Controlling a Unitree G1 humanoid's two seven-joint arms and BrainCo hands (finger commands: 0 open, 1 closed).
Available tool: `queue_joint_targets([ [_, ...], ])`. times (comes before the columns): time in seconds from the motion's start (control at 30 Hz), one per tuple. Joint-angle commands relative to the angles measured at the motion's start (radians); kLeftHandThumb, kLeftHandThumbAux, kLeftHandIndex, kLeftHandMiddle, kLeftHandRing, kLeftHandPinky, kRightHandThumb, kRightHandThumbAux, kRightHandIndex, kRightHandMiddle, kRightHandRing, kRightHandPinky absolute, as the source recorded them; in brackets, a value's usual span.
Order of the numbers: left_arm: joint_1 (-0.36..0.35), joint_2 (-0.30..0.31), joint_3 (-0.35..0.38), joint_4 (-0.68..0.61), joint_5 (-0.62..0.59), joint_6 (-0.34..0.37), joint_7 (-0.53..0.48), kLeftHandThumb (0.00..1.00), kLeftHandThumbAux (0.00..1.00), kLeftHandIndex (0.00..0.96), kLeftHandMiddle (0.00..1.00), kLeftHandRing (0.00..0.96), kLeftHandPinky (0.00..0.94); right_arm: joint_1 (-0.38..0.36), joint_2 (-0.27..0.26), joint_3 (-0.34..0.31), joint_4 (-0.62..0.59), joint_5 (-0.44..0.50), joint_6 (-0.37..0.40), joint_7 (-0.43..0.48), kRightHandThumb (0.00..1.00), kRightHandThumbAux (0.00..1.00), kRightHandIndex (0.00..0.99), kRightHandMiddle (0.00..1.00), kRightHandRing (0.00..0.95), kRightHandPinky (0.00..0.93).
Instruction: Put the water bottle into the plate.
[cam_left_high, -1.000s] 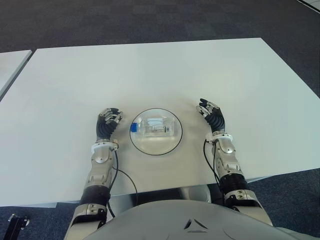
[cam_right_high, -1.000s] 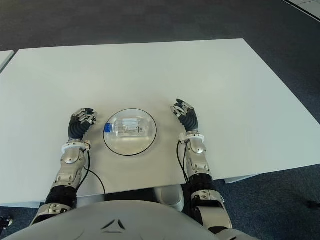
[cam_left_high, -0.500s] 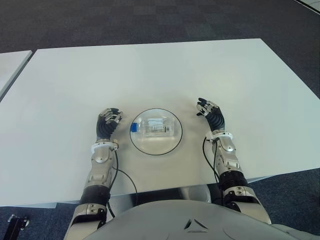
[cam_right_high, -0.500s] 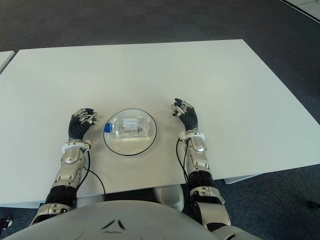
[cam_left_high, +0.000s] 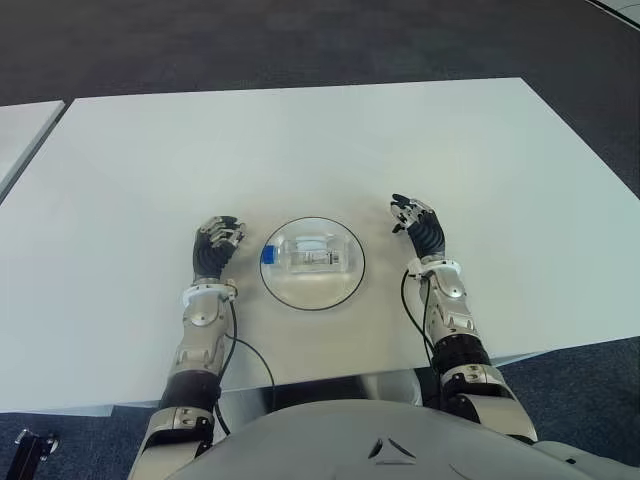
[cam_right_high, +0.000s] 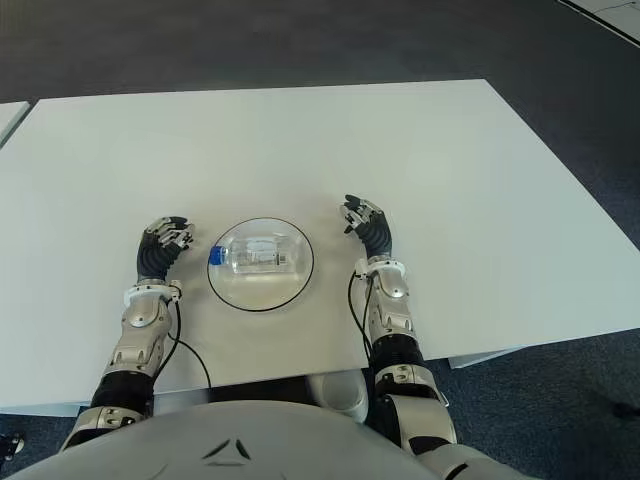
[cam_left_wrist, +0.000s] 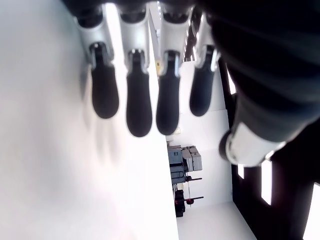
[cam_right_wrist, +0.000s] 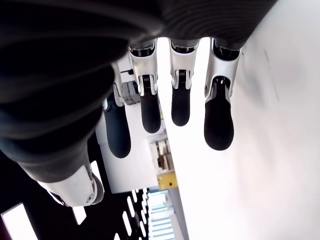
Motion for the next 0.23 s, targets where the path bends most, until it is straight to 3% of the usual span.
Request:
queue_joint_targets([
  [0.03, 0.033, -0.007, 0.003, 0.035, 0.0, 0.054, -0.003, 0.832, 0.681, 0.403, 0.481, 0.557, 0.519, 0.035, 0.013, -0.006, 0.069, -0.004, 0.032, -0.013, 0.706, 0.726, 0.437, 0.674, 0.651, 0.636],
  [0.23, 0.034, -0.005, 0.003, 0.029, -0.004, 0.062, -0.009, 0.833, 0.681, 0.405, 0.48, 0.557, 0.519, 0.031, 0.016, -0.008, 0.089, -0.009, 0.015, -0.015, 0.705, 0.726, 0.437, 0.675, 0.652, 0.637],
])
